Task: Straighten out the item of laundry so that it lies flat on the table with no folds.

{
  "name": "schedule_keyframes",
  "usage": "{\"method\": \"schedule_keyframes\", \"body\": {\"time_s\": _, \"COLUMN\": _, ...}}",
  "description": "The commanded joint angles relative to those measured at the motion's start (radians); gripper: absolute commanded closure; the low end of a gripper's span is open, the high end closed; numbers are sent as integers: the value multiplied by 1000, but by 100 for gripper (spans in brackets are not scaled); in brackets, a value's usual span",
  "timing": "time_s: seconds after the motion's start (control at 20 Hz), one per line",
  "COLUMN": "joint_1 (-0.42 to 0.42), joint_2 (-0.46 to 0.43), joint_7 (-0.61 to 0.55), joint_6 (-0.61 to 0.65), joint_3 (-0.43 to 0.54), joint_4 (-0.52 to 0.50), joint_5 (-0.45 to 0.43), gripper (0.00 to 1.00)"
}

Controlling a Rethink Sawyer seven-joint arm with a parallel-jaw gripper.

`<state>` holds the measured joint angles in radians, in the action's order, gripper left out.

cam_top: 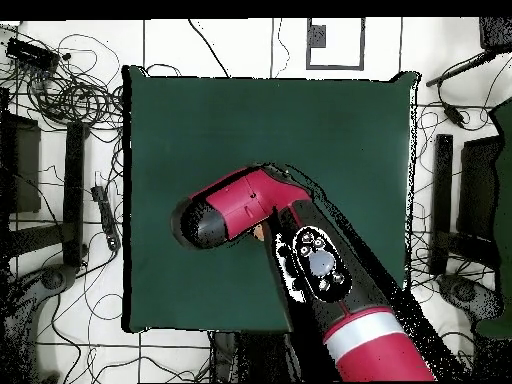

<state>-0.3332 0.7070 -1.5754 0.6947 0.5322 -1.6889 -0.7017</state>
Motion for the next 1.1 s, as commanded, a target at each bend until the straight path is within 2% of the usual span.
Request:
{"method": "schedule_keyframes", "body": {"time_s": 0.05, "joint_1": 18, "joint_2": -61, "joint_7": 256, "joint_6": 104, "joint_3": 103, "joint_4": 10, "joint_5": -19, "gripper": 0}}
{"method": "schedule_keyframes", "body": {"time_s": 0.6, "joint_1": 42, "joint_2": -174, "joint_7": 169, "joint_6": -15, "joint_3": 53, "joint_4": -2, "joint_5": -131, "gripper": 0}}
{"method": "schedule_keyframes", "body": {"time_s": 1.1, "joint_1": 33, "joint_2": -208, "joint_7": 134, "joint_6": -34, "joint_3": 58, "joint_4": -3, "joint_5": -168, "gripper": 0}}
